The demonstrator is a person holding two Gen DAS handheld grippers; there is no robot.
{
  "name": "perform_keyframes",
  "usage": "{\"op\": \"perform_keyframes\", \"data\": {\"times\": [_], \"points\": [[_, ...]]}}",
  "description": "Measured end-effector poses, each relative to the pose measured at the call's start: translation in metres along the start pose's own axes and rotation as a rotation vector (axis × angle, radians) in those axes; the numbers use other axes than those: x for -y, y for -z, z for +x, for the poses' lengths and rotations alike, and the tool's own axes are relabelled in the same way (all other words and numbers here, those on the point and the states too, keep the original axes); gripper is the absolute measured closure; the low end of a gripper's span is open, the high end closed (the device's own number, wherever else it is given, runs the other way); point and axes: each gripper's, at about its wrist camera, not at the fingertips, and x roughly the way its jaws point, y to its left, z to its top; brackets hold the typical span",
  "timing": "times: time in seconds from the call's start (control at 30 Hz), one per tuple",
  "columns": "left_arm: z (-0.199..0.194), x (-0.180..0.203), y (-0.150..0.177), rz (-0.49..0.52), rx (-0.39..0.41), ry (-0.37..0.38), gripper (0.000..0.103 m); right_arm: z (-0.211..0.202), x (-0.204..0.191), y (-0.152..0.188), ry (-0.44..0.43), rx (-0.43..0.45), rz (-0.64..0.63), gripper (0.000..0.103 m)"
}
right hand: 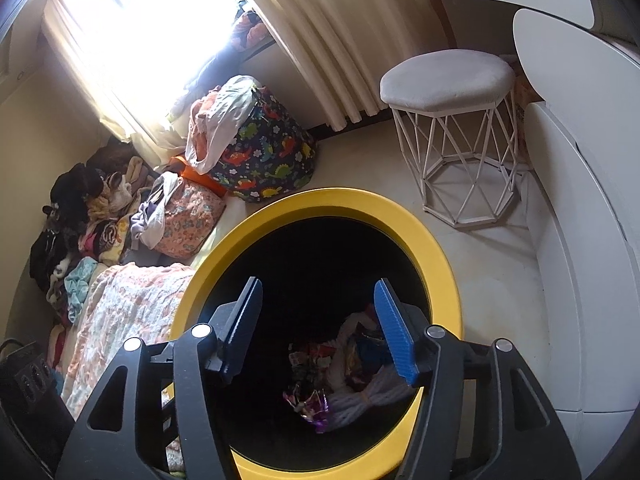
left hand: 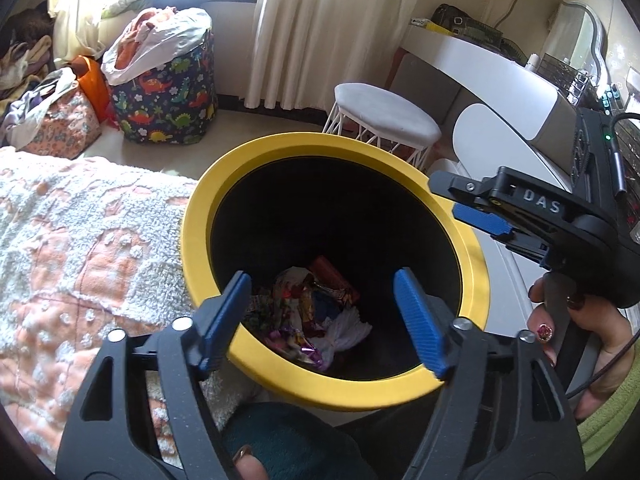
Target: Collect trash
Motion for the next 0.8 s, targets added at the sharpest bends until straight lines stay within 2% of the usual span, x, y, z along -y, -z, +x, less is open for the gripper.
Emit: {"op": "perform_keyframes", "data": {"times": [0.07, 0.13, 0.2, 0.33, 0.53, 0.8], "points": [[-0.003, -0.002, 0.000, -0.007, 0.005, -0.002, 0.023, -0.007, -0.003, 0.000, 0.005, 0.020, -0.013, 0.038], [-0.009, -0.004, 0.001, -0.005, 0.017, -0.017, 0.018, -0.015, -0.007, 0.001, 0.007, 0.048, -0.025, 0.028], [-0.016, -0.006, 0.001, -0.008, 0.034, -0.030, 0.013, -0.021, -0.011, 0.002, 0.007, 0.070, -0.039, 0.023], [-0.030, -0.012, 0.000, -0.016, 0.064, -0.063, 0.011, -0.032, -0.022, 0.006, 0.013, 0.109, -0.081, 0.015], [-0.054, -0.022, 0.001, -0.043, 0.099, -0.118, 0.011, -0.045, -0.043, 0.013, 0.028, 0.138, -0.144, 0.007], [-0.085, -0.045, 0.006, -0.096, 0.137, -0.216, 0.011, -0.065, -0.083, 0.032, 0.017, 0.191, -0.244, 0.007]]}}
